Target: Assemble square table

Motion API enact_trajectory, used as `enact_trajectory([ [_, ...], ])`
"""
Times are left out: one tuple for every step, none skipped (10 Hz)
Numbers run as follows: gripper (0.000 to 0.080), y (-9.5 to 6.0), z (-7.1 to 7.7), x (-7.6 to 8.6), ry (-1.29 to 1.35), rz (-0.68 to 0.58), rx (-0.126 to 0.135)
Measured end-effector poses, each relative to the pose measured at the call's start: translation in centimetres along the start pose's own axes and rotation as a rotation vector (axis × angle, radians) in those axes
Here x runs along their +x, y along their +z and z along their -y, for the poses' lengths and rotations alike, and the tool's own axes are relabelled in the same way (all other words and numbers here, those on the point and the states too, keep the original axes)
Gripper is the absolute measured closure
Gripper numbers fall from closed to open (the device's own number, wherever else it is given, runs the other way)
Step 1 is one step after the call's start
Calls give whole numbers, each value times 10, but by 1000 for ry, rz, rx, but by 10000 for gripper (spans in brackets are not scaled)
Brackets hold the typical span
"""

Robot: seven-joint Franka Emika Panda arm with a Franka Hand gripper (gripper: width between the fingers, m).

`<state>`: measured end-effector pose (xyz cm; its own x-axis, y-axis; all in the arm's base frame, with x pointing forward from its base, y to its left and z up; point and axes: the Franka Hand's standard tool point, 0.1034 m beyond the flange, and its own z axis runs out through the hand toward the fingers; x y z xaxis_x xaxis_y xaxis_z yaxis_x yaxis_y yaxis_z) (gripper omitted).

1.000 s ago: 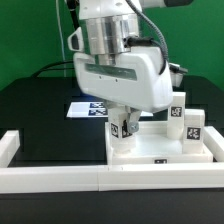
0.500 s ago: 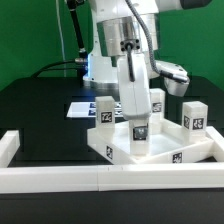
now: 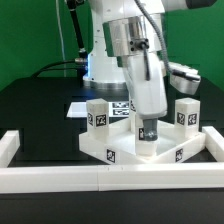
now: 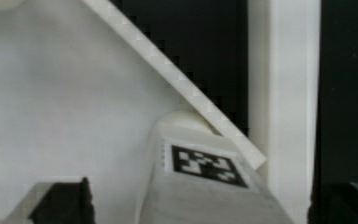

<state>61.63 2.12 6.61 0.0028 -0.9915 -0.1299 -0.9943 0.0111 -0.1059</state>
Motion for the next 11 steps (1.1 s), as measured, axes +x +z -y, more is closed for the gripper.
enact_trajectory([
  [162, 0, 1, -4, -205, -21, -11],
  [162, 0, 0, -9, -393, -34, -27],
  [152, 0, 0, -8, -457, -32, -27],
  [152, 0, 0, -7, -543, -32, -29],
  [151, 0, 0, -7, -645, -33, -30],
  [151, 1, 0, -4, -859, -49, -33],
  [151, 1, 2, -6, -1035, -68, -42],
  [151, 1, 3, -9, -1125, -76, -43],
  [274, 1, 3, -8, -1103, -76, -41],
  [274, 1, 3, -8, -1086, -76, -41],
  [409, 1, 3, -8, -1087, -76, -41],
])
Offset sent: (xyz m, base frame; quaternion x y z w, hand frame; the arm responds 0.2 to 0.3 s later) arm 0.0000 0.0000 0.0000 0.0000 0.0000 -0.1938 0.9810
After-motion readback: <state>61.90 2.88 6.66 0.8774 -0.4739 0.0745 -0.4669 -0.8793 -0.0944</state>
